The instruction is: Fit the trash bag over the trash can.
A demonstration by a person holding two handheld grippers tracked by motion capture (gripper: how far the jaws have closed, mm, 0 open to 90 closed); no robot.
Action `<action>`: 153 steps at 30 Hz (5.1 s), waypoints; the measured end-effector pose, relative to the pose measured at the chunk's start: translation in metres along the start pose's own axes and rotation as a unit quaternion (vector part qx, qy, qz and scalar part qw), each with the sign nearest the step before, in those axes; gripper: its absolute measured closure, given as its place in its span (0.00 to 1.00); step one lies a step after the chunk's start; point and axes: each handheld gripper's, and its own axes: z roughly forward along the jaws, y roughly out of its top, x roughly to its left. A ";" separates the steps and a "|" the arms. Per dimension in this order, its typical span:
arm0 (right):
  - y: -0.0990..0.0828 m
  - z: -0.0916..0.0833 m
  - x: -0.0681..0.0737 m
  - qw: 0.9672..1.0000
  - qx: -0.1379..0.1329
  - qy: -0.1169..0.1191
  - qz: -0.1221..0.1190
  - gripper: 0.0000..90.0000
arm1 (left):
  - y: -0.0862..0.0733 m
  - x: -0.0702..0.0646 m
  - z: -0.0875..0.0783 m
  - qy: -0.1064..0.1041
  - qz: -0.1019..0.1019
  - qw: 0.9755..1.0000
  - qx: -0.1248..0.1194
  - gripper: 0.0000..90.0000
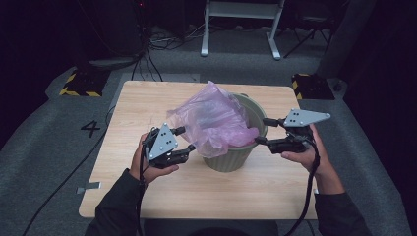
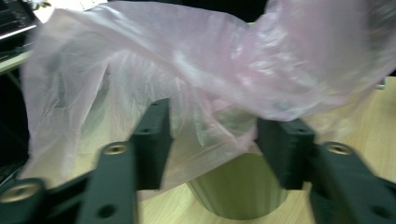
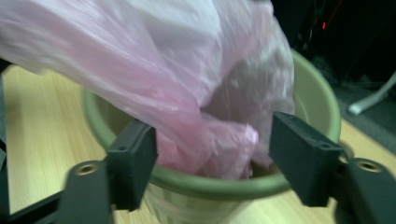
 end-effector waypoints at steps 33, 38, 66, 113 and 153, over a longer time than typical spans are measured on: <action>-0.016 -0.016 0.041 0.996 -0.039 0.047 -0.067 1.00 | 0.001 -0.021 0.011 -0.051 0.061 0.997 0.007 0.99; -0.033 -0.022 0.044 0.996 -0.045 0.055 -0.057 1.00 | -0.002 -0.024 0.010 -0.051 0.063 0.997 0.006 0.99; 0.043 -0.044 0.081 0.993 -0.079 0.024 -0.089 0.31 | 0.004 -0.035 0.031 -0.063 0.081 0.994 0.027 0.99; -0.024 -0.024 -0.003 0.991 -0.010 -0.100 0.093 0.97 | -0.020 -0.052 0.024 -0.124 0.172 0.968 0.137 1.00; -0.025 -0.003 -0.013 0.990 -0.021 -0.115 0.074 0.94 | -0.007 -0.002 0.004 -0.007 0.074 0.996 0.043 0.88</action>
